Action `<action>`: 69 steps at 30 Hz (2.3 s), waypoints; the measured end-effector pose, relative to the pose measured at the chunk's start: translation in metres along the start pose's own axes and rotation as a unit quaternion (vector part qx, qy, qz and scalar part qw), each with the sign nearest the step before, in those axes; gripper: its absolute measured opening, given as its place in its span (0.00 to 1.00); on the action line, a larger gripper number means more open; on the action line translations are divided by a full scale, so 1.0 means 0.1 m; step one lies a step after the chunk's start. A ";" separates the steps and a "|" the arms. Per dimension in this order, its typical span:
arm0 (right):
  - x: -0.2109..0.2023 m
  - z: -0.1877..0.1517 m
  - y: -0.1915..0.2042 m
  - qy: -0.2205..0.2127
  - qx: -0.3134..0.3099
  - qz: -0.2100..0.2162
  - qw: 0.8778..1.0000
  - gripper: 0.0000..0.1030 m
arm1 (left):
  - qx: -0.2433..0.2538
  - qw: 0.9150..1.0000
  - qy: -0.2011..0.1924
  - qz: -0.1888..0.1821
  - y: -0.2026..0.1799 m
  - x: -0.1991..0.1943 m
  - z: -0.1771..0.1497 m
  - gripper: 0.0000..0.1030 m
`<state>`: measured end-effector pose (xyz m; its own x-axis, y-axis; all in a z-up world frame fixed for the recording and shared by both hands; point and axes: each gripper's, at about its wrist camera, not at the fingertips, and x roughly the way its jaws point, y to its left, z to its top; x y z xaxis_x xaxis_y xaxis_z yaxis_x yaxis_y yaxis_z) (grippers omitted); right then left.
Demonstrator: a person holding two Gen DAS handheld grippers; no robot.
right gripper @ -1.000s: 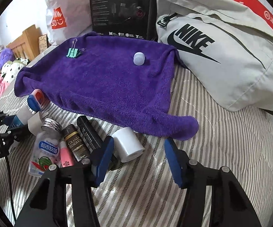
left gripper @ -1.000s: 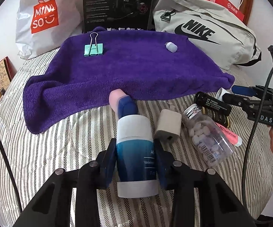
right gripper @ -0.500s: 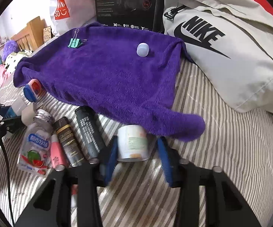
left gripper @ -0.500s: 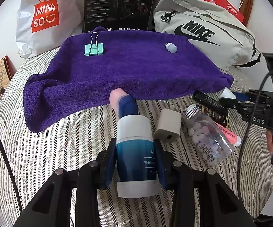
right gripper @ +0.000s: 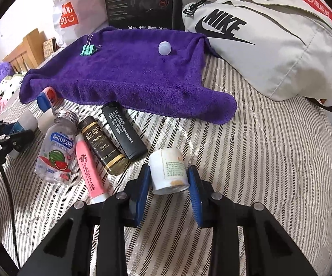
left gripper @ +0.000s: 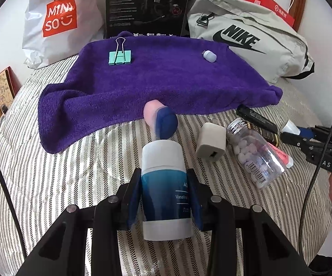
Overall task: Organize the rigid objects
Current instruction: 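Carry the deodorant beside the clip while the right tool carries the jar beside the adapter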
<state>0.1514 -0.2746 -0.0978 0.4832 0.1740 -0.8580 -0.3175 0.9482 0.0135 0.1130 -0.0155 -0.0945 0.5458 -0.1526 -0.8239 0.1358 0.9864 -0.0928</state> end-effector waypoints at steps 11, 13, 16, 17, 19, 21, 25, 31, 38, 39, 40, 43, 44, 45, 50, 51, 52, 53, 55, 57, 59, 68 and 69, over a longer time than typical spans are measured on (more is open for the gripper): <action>-0.03 -0.07 -0.01 -0.026 0.023 -0.001 0.999 0.33 | 0.037 0.997 -0.028 0.063 -0.20 0.01 -0.09 0.34; -0.04 -0.08 -0.01 -0.030 0.023 -0.001 0.999 0.33 | 0.030 0.997 -0.031 0.068 -0.20 0.01 -0.10 0.34; -0.05 -0.09 0.00 -0.032 0.019 -0.003 0.999 0.33 | 0.030 0.997 -0.029 0.065 -0.19 0.00 -0.09 0.34; -0.05 -0.09 -0.01 -0.031 0.022 -0.001 0.999 0.32 | 0.031 0.997 -0.028 0.063 -0.18 0.00 -0.09 0.34; -0.05 -0.08 -0.02 -0.025 0.029 0.001 0.999 0.31 | 0.032 0.998 -0.026 0.052 -0.15 0.00 -0.08 0.34; -0.06 -0.07 -0.04 -0.018 0.035 0.008 0.999 0.30 | 0.025 0.999 -0.023 0.038 -0.11 -0.02 -0.08 0.33; -0.11 -0.08 -0.10 -0.014 0.052 0.011 0.998 0.30 | 0.011 1.000 -0.016 0.023 -0.03 -0.09 -0.08 0.33; -0.33 -0.05 -0.09 -0.028 0.051 0.015 0.998 0.30 | 0.000 1.000 -0.021 0.003 0.03 -0.24 -0.04 0.33; -0.50 0.07 -0.02 -0.039 0.052 0.029 0.997 0.30 | -0.013 0.999 -0.041 -0.002 0.13 -0.47 0.11 0.33; -0.51 0.09 -0.01 -0.040 0.052 0.030 0.997 0.30 | -0.013 0.999 -0.044 -0.001 0.15 -0.49 0.14 0.33; -0.52 0.11 0.00 -0.041 0.051 0.031 0.997 0.30 | -0.015 0.999 -0.046 0.001 0.17 -0.50 0.18 0.33; -0.51 0.20 0.04 -0.040 0.047 0.034 0.998 0.30 | -0.021 0.998 -0.051 0.002 0.24 -0.51 0.28 0.33; -0.50 0.24 0.06 -0.039 0.045 0.035 0.998 0.30 | -0.022 0.998 -0.054 0.003 0.27 -0.52 0.31 0.33; -0.49 0.27 0.07 -0.039 0.043 0.035 0.998 0.30 | -0.023 0.998 -0.056 0.005 0.29 -0.51 0.35 0.33; -0.41 0.49 0.13 -0.040 0.036 0.037 0.998 0.30 | -0.026 0.998 -0.061 0.006 0.40 -0.44 0.56 0.33; -0.39 0.55 0.13 -0.041 0.035 0.038 0.998 0.30 | -0.027 0.998 -0.063 0.006 0.43 -0.41 0.62 0.33; -0.37 0.60 0.14 -0.042 0.034 0.038 0.998 0.30 | -0.028 0.998 -0.064 0.006 0.45 -0.39 0.66 0.33; -0.33 0.67 0.14 -0.042 0.033 0.038 0.998 0.30 | -0.029 0.997 -0.065 0.006 0.47 -0.36 0.70 0.33; -0.27 0.80 0.15 -0.044 0.029 0.037 0.998 0.30 | -0.032 0.997 -0.065 0.004 0.53 -0.28 0.80 0.33; -0.18 0.92 0.15 -0.045 0.026 0.032 0.998 0.30 | -0.033 0.997 -0.064 0.006 0.57 -0.19 0.89 0.33; -0.07 1.04 0.15 -0.044 0.023 0.028 0.998 0.30 | -0.038 0.997 -0.061 0.005 0.63 -0.09 0.97 0.33; 0.43 1.43 0.05 -0.029 0.028 0.025 0.999 0.30 | -0.044 0.998 -0.048 0.006 0.75 0.29 1.27 0.33; 0.47 1.46 0.05 -0.027 0.028 0.024 0.999 0.30 | -0.043 0.998 -0.044 0.005 0.76 0.35 1.31 0.33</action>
<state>0.2915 -0.2225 -0.0626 0.5127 0.2330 -0.8263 -0.2971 0.9512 0.0839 0.2502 0.0458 -0.0568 0.6179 -0.1438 -0.7730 0.0603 0.9889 -0.1358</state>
